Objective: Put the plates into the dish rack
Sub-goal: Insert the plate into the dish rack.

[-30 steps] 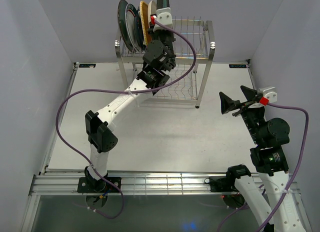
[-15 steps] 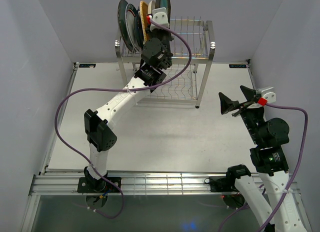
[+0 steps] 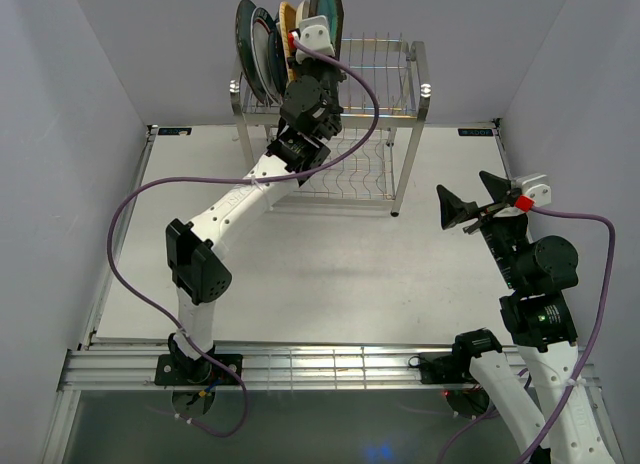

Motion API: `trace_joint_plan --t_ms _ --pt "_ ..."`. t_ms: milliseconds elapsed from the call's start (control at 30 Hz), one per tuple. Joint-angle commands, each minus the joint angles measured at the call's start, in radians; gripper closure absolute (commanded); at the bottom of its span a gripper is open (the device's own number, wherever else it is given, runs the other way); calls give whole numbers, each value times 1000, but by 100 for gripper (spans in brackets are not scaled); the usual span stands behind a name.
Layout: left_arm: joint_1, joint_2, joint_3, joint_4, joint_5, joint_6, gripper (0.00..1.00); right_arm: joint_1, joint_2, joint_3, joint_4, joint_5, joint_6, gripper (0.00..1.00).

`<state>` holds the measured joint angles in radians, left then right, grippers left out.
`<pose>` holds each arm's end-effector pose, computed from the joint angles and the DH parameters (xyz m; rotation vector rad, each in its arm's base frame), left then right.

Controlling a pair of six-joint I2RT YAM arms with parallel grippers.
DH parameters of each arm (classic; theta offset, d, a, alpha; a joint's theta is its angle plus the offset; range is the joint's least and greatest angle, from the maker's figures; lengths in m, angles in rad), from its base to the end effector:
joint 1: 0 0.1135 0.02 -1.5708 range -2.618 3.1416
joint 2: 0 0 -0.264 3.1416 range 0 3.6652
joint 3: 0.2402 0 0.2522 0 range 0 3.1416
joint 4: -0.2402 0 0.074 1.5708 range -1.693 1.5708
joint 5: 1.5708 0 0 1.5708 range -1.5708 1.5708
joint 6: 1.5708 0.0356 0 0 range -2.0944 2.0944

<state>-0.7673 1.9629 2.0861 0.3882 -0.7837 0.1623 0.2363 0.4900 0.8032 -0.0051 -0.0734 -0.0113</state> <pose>0.3364 -0.2895 0.4957 -0.1817 1.2039 -0.1137 0.1024 0.0273 0.4035 -0.2193 1.2481 0.2405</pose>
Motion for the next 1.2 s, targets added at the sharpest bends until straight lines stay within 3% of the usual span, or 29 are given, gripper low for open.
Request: trace_joint_plan --t_ms 0,367,833,1167 --pt "-3 -125 12 117 89 -70 100 6 1 1 40 18 -15 10" --pt "-10 -164 2 124 81 -44 100 11 4 1 42 17 -15 10" --pt "-13 -136 163 136 106 43 100 14 9 -1 42 14 -15 10" --pt "-40 -223 0 136 47 -32 100 18 10 1 42 15 -16 10"
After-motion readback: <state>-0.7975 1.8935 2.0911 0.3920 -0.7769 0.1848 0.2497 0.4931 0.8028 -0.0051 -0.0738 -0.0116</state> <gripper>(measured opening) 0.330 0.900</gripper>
